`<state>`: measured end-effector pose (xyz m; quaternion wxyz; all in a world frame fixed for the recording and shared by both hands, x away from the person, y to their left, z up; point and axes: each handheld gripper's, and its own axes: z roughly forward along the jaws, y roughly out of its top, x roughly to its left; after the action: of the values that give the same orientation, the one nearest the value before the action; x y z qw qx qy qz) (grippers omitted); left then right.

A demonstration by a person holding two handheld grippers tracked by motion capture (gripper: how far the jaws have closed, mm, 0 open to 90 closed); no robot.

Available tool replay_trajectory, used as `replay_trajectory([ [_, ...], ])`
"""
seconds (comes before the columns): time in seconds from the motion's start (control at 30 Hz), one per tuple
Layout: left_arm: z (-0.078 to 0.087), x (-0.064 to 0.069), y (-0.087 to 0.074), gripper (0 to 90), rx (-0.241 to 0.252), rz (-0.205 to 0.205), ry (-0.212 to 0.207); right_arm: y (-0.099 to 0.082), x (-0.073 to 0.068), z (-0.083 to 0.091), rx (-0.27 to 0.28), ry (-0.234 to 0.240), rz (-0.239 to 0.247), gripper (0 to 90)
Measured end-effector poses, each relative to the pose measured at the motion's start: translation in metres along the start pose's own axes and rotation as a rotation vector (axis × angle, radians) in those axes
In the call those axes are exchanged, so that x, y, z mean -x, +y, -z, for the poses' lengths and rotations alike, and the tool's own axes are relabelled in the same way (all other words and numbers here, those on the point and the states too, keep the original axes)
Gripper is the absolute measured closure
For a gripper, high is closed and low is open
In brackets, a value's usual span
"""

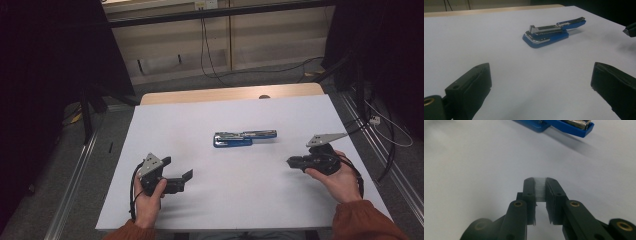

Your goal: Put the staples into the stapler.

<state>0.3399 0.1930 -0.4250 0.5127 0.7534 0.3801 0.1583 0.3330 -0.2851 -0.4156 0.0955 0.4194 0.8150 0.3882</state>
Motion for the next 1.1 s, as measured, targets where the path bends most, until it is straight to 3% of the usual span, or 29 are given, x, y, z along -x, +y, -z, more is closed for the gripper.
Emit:
replay_trajectory([
  [1.1,0.000,0.000,0.000,3.3,-0.003,-0.005,0.001,0.030,-0.011,-0.017,0.092,0.023,0.135,79.0],
])
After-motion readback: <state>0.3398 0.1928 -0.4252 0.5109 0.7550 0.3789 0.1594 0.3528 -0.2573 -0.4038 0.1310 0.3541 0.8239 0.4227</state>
